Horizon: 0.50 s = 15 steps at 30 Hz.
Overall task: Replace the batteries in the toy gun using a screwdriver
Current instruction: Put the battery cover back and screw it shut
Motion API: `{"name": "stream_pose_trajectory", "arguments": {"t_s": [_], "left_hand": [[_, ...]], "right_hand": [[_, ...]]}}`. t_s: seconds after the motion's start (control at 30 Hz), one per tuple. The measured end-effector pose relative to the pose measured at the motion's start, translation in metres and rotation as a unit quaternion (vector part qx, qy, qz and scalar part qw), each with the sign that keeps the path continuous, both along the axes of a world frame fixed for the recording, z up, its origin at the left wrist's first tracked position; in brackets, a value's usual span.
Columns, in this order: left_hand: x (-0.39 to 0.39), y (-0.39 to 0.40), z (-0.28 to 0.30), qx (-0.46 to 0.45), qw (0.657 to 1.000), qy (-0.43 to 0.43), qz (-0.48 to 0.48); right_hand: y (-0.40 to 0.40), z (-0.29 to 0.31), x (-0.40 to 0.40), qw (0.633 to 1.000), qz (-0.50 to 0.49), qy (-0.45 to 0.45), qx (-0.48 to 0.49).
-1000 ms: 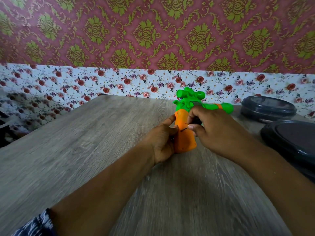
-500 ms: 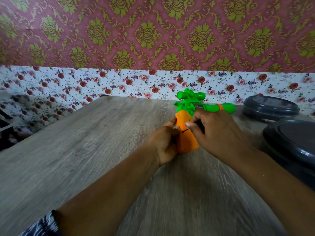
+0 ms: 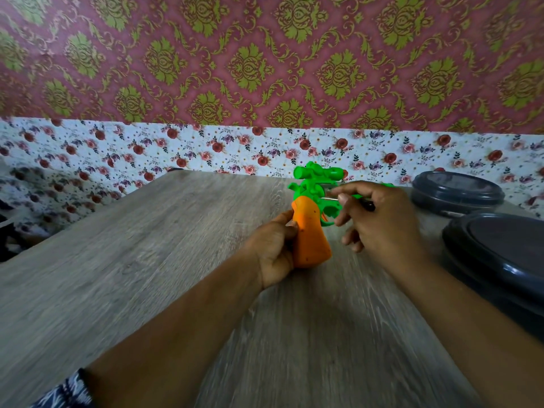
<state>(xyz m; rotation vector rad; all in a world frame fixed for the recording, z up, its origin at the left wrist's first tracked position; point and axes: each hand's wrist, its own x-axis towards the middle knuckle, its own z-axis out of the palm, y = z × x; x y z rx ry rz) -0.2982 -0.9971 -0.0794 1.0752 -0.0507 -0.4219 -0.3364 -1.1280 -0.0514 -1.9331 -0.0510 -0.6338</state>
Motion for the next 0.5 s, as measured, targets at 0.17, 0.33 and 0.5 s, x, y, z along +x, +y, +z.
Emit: {"name": "stream_pose_trajectory", "arguments": {"t_s": [0.17,0.33,0.5], "left_hand": [[0.003,0.001,0.0,0.022,1.0,0.004,0.019],[0.008,0.008,0.004,0.08,0.996,0.005,0.044],[0.014,0.015,0.002,0.192,0.979,0.011,0.062]], "right_hand": [[0.004,-0.016,0.008,0.992,-0.03,0.051,-0.108],[0.02,-0.019,-0.002,0.955,-0.006,0.111,-0.273],[0.035,-0.034,-0.004,0.947,-0.021,0.095,-0.307]]}}
